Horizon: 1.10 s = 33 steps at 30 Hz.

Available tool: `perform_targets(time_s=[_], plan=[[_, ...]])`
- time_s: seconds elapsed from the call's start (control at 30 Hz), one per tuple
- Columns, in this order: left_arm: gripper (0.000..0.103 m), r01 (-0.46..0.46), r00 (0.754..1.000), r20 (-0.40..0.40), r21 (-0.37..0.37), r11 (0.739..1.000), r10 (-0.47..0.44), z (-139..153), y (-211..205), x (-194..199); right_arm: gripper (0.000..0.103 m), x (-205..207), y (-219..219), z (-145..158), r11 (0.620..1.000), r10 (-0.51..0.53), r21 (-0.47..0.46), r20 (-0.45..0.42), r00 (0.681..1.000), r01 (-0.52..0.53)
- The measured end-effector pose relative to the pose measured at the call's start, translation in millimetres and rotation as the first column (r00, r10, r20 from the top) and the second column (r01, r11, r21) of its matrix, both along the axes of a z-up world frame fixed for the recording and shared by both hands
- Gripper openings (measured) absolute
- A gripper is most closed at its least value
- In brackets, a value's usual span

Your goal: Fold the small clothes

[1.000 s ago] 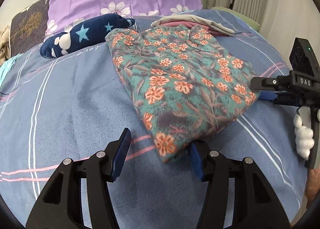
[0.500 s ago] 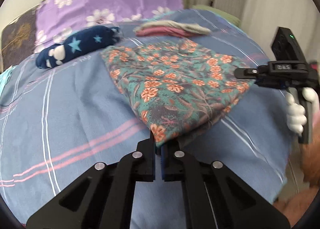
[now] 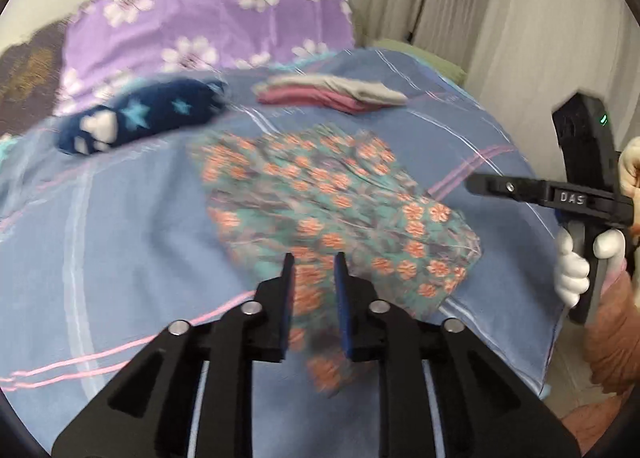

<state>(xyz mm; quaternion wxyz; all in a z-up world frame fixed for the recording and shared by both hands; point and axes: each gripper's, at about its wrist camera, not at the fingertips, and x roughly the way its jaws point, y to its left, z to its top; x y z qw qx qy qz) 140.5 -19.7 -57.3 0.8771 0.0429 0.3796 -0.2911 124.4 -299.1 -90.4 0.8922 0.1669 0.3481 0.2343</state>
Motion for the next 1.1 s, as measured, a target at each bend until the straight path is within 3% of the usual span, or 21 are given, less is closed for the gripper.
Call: perform_targets(time_s=[0.1,0.13,0.17,0.2,0.3,0.37,0.4,0.43,0.5,0.6,0.73,0.87,1.1], plan=[[0.034,-0.002,0.999,-0.054,0.093,0.996,0.007,-38.8,-15.7,6.5,0.034,17.0,14.8,-25.4,0.994,-0.011,-0.107,-0.058,0.998,0.005],[0.034,0.001,0.999,-0.034,0.103,0.995,0.002,-47.3,-16.1,3.3,0.024,23.7,14.6,-46.3,0.986,-0.042,-0.164,-0.119,0.992,0.022],[0.034,0.010,1.000,0.016,0.102,0.995,-0.011,-49.5,-16.0,-3.6,0.017,26.7,11.4,-60.2,0.986,-0.047,-0.166,-0.138,0.989,0.024],[0.034,0.020,0.999,0.045,0.125,0.992,-0.026,-50.1,-16.1,-10.6,0.011,25.2,7.5,-65.1,0.990,-0.046,-0.136,-0.104,0.994,0.031],[0.036,0.028,0.998,0.044,0.124,0.992,-0.033,-44.1,-13.4,-13.9,0.011,23.8,-6.6,-60.4,0.997,-0.036,-0.077,-0.133,0.990,0.026],[0.037,0.037,0.999,0.022,0.099,0.994,-0.040,-35.6,-9.7,-10.6,0.017,24.8,-12.2,-51.4,0.998,-0.040,-0.050,-0.146,0.989,0.033],[0.038,0.042,0.999,0.018,0.081,0.996,-0.043,-29.0,-7.4,-7.5,0.029,26.9,-14.8,-46.9,0.998,-0.044,-0.043,-0.139,0.989,0.038],[0.044,0.037,0.999,0.029,0.064,0.997,-0.039,-21.8,-5.0,-4.4,0.044,30.1,-17.5,-40.9,0.997,-0.063,-0.054,-0.121,0.991,0.057],[0.055,0.009,0.998,0.061,0.043,0.999,-0.012,-11.9,2.9,2.8,0.052,34.0,-23.8,-34.8,0.991,-0.110,-0.093,-0.105,0.988,0.100],[0.058,-0.034,0.999,0.032,0.033,0.999,0.033,-11.9,9.8,27.1,0.058,46.5,-36.2,-43.9,0.993,-0.110,-0.063,-0.175,0.978,0.101],[0.058,-0.063,0.992,-0.109,0.000,0.998,0.063,-33.1,13.5,66.1,0.059,71.0,-31.2,-67.3,0.998,-0.062,-0.007,-0.291,0.955,0.063],[0.060,-0.051,0.978,-0.207,-0.056,0.997,0.038,-52.0,14.5,88.1,0.068,80.8,-23.6,-68.5,1.000,-0.012,0.012,-0.286,0.958,0.016],[0.063,-0.020,0.967,-0.255,-0.142,0.990,-0.017,-60.6,11.4,113.8,0.068,106.7,-13.2,-69.7,0.999,0.046,0.037,-0.287,0.957,-0.038]])
